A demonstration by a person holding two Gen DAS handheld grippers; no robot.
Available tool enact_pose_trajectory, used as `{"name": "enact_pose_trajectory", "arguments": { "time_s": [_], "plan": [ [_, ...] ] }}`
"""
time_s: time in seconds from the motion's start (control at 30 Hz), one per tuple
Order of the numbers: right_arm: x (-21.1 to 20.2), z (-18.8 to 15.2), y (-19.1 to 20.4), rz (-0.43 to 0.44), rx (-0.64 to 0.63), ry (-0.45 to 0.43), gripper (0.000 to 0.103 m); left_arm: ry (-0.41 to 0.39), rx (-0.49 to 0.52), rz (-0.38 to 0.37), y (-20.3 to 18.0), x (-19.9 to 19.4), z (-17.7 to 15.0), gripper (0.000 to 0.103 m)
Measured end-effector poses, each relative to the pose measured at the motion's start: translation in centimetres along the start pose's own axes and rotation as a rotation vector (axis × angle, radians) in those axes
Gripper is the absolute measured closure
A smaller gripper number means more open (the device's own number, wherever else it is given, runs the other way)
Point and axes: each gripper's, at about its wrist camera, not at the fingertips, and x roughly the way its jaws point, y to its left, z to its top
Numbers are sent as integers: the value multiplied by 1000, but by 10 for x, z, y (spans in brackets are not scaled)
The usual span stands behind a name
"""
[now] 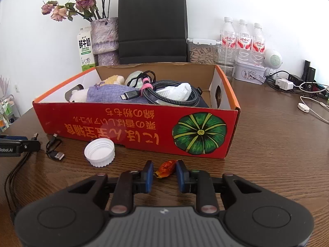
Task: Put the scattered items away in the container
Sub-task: 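Carry the USB cable and orange leaf into the box and open both tools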
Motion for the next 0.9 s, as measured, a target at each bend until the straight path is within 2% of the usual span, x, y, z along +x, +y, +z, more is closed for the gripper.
{"name": "enact_pose_trajectory", "arguments": {
  "time_s": [0.07, 0.1, 0.23, 0.33, 0.43, 0.5, 0.57, 0.9],
  "plan": [
    [0, 0, 0, 0, 1, -1, 80, 3, -38, 28, -2, 3, 3, 61],
    [0, 0, 0, 0, 3, -1, 80, 0, -45, 41, -3, 4, 4, 85],
    [-1, -1, -1, 3, 10, -4, 80, -7, -86, 17, -1, 0, 4, 87],
    [-2, -1, 0, 4, 8, -15, 80, -53, -84, 8, 0, -14, 0, 87],
    [-7, -2, 2, 4, -4, -39, 87, -114, -69, 0, -1, -31, -1, 87],
    [-11, -2, 4, 8, -15, -59, 88, -152, -58, -15, -3, -43, 2, 87],
    [-14, -3, 7, 13, -25, -74, 98, -191, -50, -23, -6, -53, 4, 87],
    [-50, 7, 12, 60, -13, -190, 100, -319, -64, -115, -18, -89, 17, 88]
  ]
}}
